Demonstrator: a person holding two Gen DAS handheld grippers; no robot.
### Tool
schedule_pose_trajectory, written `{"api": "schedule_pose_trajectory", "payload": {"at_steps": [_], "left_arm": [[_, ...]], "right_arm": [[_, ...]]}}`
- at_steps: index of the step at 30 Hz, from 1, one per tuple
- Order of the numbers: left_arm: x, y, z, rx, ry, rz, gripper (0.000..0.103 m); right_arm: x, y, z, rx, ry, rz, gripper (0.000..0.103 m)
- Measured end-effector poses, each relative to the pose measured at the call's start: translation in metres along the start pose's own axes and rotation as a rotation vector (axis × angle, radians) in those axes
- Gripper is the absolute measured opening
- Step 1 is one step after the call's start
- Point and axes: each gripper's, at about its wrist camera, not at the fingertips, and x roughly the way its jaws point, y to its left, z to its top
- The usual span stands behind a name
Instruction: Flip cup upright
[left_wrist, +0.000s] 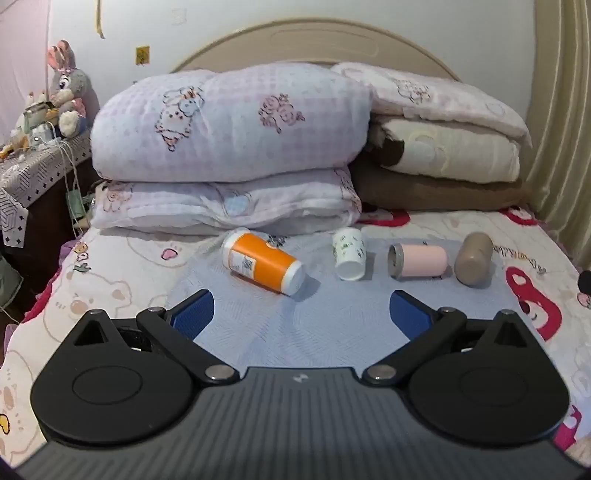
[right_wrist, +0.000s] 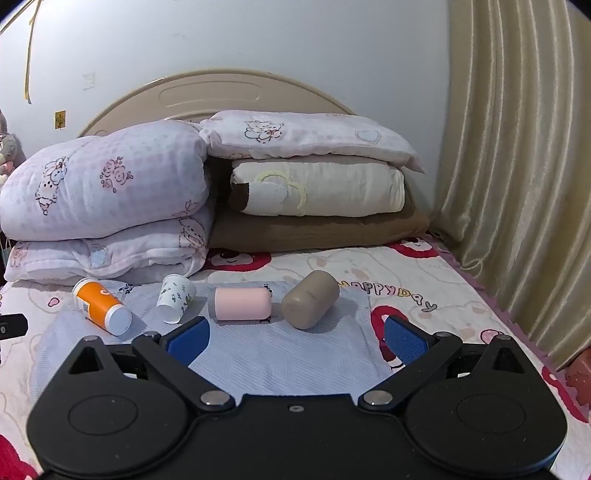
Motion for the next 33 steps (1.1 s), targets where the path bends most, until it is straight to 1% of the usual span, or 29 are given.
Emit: {"api": "schedule_pose_trajectory", "payload": {"at_steps": [4,6,12,18,27,30,33], "left_arm": [[0.001,-0.001,0.002,0.018,-0.018,0.036,0.103],[0.000,0.000,0.002,0.024,-0.028,0.039,0.103],[-0.004,-0.001,-0.001,0.037,-0.051,0.027,0.103],[-0.009,-0.002,0.000,0.033,-0.052,0.000,0.103],[-0.020,-0.006,0.003,0.045,-0.068,-0.014,0.103],[-0.020,-0.005,0.003,0.044,-0.064,-0.016,0.103],[-0.021,-0.004,0.002,0.020,-0.044,-0.037,0.103]], "right_arm": [[0.001,-0.002,0.000,-0.002,-0.002,0.002,0.102],[0.001,0.000,-0.001,0.000,-0.001,0.001,0.102],[0.003,0.000,0.000,0.000,0.005,0.004,0.102],[0.002,0.001,0.001,0.002,0.004,0.003,0.102],[-0.003,-0.001,0.002,0.005,0.001,-0.004,0.102],[-0.004,-0.003,0.001,0.009,0.007,0.000,0.102],[-0.004,-0.006,0.000,0.018,0.017,0.006,0.102]]}}
